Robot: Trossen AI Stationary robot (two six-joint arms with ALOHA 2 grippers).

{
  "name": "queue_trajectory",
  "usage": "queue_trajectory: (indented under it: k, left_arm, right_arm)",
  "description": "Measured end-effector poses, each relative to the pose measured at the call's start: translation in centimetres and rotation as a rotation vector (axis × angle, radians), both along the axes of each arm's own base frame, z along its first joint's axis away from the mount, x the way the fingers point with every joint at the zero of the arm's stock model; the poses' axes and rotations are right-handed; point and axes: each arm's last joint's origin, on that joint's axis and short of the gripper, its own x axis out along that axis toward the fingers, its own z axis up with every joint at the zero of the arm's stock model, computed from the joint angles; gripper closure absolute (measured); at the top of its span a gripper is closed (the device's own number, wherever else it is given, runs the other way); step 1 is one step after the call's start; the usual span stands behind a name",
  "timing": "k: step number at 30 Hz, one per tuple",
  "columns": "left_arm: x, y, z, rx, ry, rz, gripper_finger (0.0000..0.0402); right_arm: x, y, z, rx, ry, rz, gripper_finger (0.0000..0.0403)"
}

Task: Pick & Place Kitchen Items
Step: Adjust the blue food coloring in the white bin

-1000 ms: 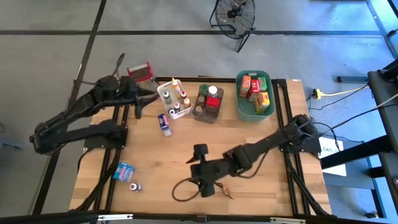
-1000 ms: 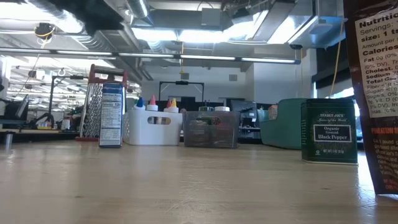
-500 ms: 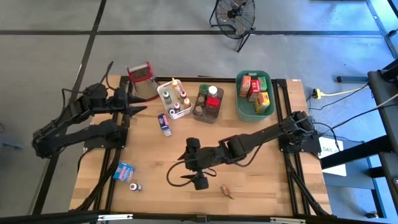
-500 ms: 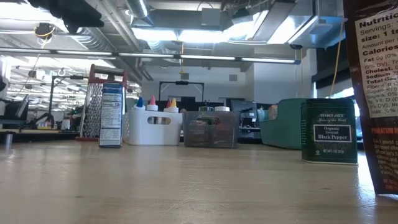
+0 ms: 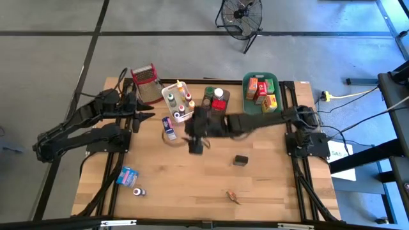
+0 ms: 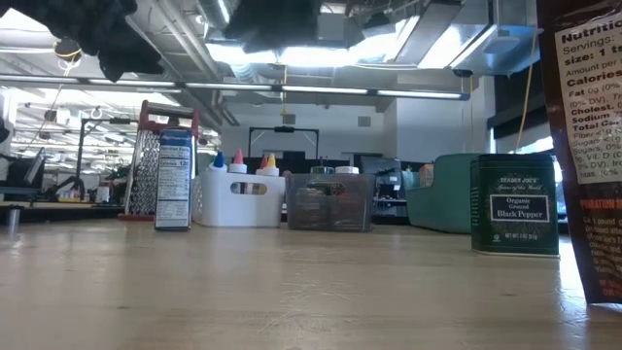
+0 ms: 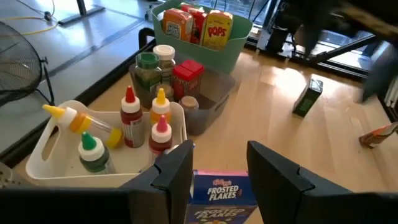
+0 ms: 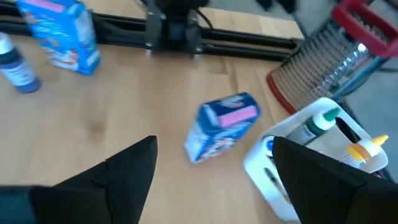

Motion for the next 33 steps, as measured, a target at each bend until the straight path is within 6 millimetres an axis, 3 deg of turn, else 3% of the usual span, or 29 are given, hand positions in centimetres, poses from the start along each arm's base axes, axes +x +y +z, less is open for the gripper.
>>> queue_trajectory:
  k: [4,7,14,24,33]
  left_arm:
    - [0.0,0.0,0.0,-0.002,0.000,0.000,0.0256]
    - [0.0,0.0,0.0,-0.002,0.000,0.000,0.0256]
    - [0.0,0.0,0.0,-0.032,-0.007,0.020,0.0256]
    - [0.1,-0.1,0.0,-0.065,-0.015,0.018,0.0256]
    - [0.0,0.0,0.0,-0.002,0.001,0.023,0.0256]
  right_arm:
    - [0.3,-3.7,-0.2,0.033,0.030,0.030,0.0082]
    - [0.4,-5.2,-0.2,0.013,0.045,0.089,0.0082]
    - [1.2,-6.9,-0.6,-0.123,0.030,0.144,0.0082]
    - [4.8,-9.5,-5.0,-0.156,0.099,0.116,0.0082]
    - [5.8,-10.2,-7.9,-0.244,0.168,0.140,0.0082]
